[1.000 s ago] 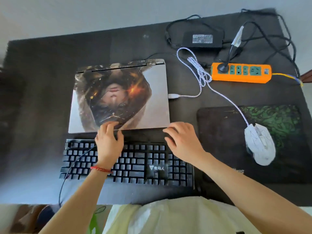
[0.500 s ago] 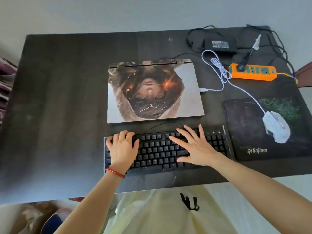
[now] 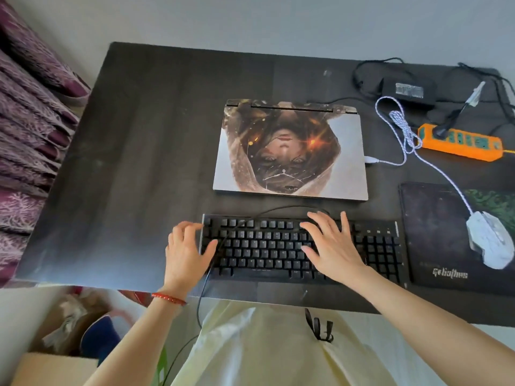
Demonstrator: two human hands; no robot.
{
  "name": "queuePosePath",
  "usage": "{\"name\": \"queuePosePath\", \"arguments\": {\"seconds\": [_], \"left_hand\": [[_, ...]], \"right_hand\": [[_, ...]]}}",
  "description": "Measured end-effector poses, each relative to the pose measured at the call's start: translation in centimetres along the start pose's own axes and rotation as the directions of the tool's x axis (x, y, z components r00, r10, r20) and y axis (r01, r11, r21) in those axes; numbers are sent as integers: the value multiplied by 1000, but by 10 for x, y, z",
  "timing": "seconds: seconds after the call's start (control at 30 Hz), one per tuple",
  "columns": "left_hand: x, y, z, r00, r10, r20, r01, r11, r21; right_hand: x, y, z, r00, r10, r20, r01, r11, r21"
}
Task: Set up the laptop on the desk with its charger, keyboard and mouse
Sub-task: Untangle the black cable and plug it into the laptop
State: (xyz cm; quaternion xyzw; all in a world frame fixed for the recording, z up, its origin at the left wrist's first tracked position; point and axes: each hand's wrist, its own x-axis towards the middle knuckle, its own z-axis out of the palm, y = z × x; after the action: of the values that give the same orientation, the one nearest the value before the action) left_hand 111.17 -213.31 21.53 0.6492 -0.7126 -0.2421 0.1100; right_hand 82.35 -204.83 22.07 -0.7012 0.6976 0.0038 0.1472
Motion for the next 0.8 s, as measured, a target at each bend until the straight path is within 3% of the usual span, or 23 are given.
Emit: {"name": "queuePosePath", "arguments": {"seconds": [0.07,0.13,0.23,0.33,0.4,0.47,0.53,0.6,0.63,0.7,0.8], "left_hand": [[-23,-24,-2,984,-179,-14,177,981,-84],[-45,-38,1,963,-268,9,267,957,-116],[-72,-42,8,961,-269,59,274,954,-124],[-91,-47,15,958,-286,29,286,937,-202],[-103,-61,17,899,-439,1,416,850,-322],[-113,-76,19,837,-524,159,540,743,-397],[-122,-89,20,750,-446,488,650,635,-418],[-133,-88,21,627,-320,710,720,587,-371],[-145,-91,25,609,-310,730,727,586,-358],[-162,-96,29,646,-354,676,706,614,-353],[-192,-122,26,656,-607,448,753,490,-439]], "right_hand": [[15,-32,-3,989,-130,-63,133,990,45],[30,-66,-1,945,-320,-68,324,944,57],[49,-116,8,832,-551,59,549,834,50],[56,-150,20,729,-649,219,671,740,-39],[58,-167,29,674,-678,292,728,678,-107],[58,-178,35,613,-710,347,783,603,-150],[58,-192,40,570,-744,350,822,512,-250],[58,-196,45,580,-765,279,812,519,-266],[59,-202,52,582,-774,251,812,537,-228],[66,-207,56,702,-703,115,712,696,-94],[83,-222,48,912,-406,-59,409,891,196]]}}
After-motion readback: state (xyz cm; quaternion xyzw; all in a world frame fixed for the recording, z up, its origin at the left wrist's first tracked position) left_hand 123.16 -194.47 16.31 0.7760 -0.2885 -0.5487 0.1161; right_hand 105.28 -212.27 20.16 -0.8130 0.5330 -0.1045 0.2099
